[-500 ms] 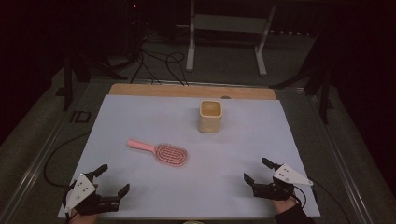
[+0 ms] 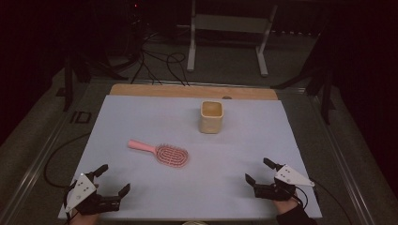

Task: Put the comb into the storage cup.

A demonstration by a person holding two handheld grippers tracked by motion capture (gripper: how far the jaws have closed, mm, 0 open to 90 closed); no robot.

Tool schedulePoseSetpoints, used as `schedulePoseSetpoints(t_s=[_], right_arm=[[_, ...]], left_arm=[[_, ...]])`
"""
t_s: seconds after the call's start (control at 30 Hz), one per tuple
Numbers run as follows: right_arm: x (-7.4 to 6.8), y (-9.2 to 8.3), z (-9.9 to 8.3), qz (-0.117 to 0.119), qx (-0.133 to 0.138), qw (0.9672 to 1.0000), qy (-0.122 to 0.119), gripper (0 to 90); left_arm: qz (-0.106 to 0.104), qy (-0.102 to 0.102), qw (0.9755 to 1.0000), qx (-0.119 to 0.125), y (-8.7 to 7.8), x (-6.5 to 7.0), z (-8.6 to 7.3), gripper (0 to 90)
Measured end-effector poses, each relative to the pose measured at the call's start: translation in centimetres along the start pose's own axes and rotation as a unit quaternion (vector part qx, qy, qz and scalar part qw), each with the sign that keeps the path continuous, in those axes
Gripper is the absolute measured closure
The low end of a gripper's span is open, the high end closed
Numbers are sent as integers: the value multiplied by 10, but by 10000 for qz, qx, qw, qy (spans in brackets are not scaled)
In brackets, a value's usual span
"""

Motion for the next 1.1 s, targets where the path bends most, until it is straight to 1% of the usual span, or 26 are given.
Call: schedulePoseSetpoints(t_s=[0.1, 0.17, 0.2, 0.27, 0.33, 0.43, 0.47, 0.5, 0.53, 0.6, 0.63, 0.8, 0.87, 0.9, 1.1], right_arm=[[-1, 0, 1, 0, 9, 10000, -26, 78], [-2, 0, 2, -15, 18, 10000, -40, 78], [-3, 0, 2, -19, 21, 10000, -74, 78], [-3, 0, 3, -10, 39, 10000, -49, 78], [-4, 0, 4, -30, 37, 10000, -51, 78], [-4, 0, 5, -29, 68, 10000, -58, 78], [-4, 0, 6, -72, 102, 9999, -70, 78], [-4, 0, 6, -72, 102, 9999, -70, 78], [-4, -1, 6, -41, 119, 9999, -22, 78], [-4, -1, 7, -53, 129, 9999, -17, 78], [-4, -1, 7, -58, 135, 9999, -19, 78], [-4, -2, 8, -84, 195, 9998, 7, 78], [-4, -3, 9, -96, 199, 9998, 1, 79], [-4, -3, 9, -99, 218, 9997, 15, 78], [-4, -3, 10, -102, 220, 9997, 0, 79]], left_arm=[[-18, -18, 10000, -5, -1, 1, 0, 4], [7, 39, 10000, -25, -2, 1, 1, 4], [-18, 25, 10000, -34, -3, 2, 1, 4], [-50, 11, 10000, -60, -3, 4, 3, 4], [-77, 81, 9999, -103, -3, 6, 5, 4], [-118, 94, 9998, -105, -2, 8, 7, 4], [-186, 95, 9997, -127, -3, 11, 9, 4], [-186, 95, 9997, -127, -3, 11, 9, 4], [-215, 114, 9996, -132, -2, 13, 12, 4], [-241, 125, 9995, -149, -2, 14, 14, 4], [-295, 146, 9993, -153, -2, 15, 16, 4], [-384, 191, 9990, -152, -2, 16, 26, 4], [-369, 201, 9990, -155, -1, 15, 29, 4], [-377, 223, 9989, -138, -1, 13, 35, 4], [-372, 250, 9990, -77, -2, 6, 55, 4]])
Point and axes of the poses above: each handheld gripper's, and its own axes: y roughly forward along the jaws, z roughly out of its top, x roughly to its right, the point moved 5 cm from there along y, roughly forward along the jaws, and after that the axes turned 1 degree about -y, right-handed, at the moved point
